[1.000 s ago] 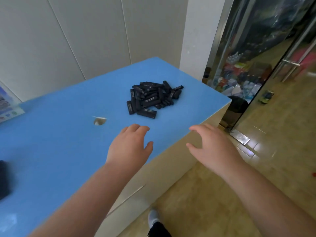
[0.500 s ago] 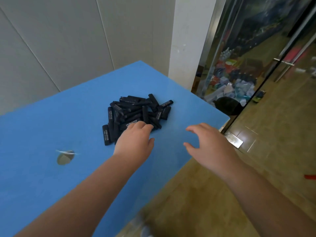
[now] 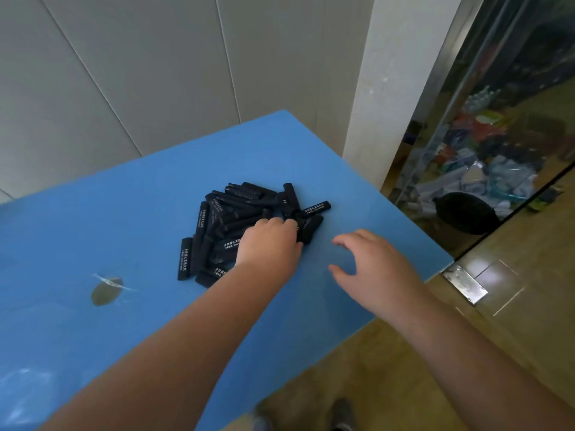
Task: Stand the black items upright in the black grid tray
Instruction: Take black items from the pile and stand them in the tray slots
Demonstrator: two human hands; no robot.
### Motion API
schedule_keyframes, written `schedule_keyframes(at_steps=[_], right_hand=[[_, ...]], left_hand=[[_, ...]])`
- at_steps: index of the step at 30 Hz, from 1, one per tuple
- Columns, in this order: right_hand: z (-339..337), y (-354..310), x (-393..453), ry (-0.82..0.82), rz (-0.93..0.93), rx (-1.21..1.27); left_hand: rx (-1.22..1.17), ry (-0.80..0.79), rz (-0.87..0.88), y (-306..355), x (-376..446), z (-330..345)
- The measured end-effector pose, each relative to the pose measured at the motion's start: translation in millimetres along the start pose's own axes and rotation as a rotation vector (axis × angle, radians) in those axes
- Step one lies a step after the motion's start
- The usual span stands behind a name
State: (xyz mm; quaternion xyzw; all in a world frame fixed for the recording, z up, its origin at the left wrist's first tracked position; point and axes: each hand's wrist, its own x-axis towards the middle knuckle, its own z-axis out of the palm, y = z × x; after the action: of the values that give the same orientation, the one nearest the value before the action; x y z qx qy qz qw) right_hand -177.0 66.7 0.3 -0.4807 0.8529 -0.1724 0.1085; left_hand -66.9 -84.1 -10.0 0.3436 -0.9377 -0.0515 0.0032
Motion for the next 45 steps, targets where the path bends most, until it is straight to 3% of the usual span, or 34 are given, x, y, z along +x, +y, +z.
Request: schedule_keyframes(at_steps=[7,16,21,28,34,39,45], right_hand=[[0,20,19,-0.083,-0.077,0.005],[11,0,59,-0.097,-0.199,-0.069],[25,-12,76,-0.133,-0.251,-0.169],[26,1,65,-0.049,-0.207,-0.083],[9,33,59,0.012,0.017,0.122],[-9,43,50,-0.061,0.348,0.672],[-18,41,38,-0.205,0.443,1.111]], left_hand=[[-0.186,-0.015,-0.178,-2,11,-5],[-0.815,0.037,-0.446,-6,-20,-26],[-0.964,0.033,-0.577,-16,-31,-32],[-1.266,0.018,-0.639,-19,-37,-32],[-1.472,-0.012,-0.637,-5,-33,-29],[-1.554,-0.089,-0.61,14,-33,-25],[-1.58,-0.066,-0.605,29,-38,-17]])
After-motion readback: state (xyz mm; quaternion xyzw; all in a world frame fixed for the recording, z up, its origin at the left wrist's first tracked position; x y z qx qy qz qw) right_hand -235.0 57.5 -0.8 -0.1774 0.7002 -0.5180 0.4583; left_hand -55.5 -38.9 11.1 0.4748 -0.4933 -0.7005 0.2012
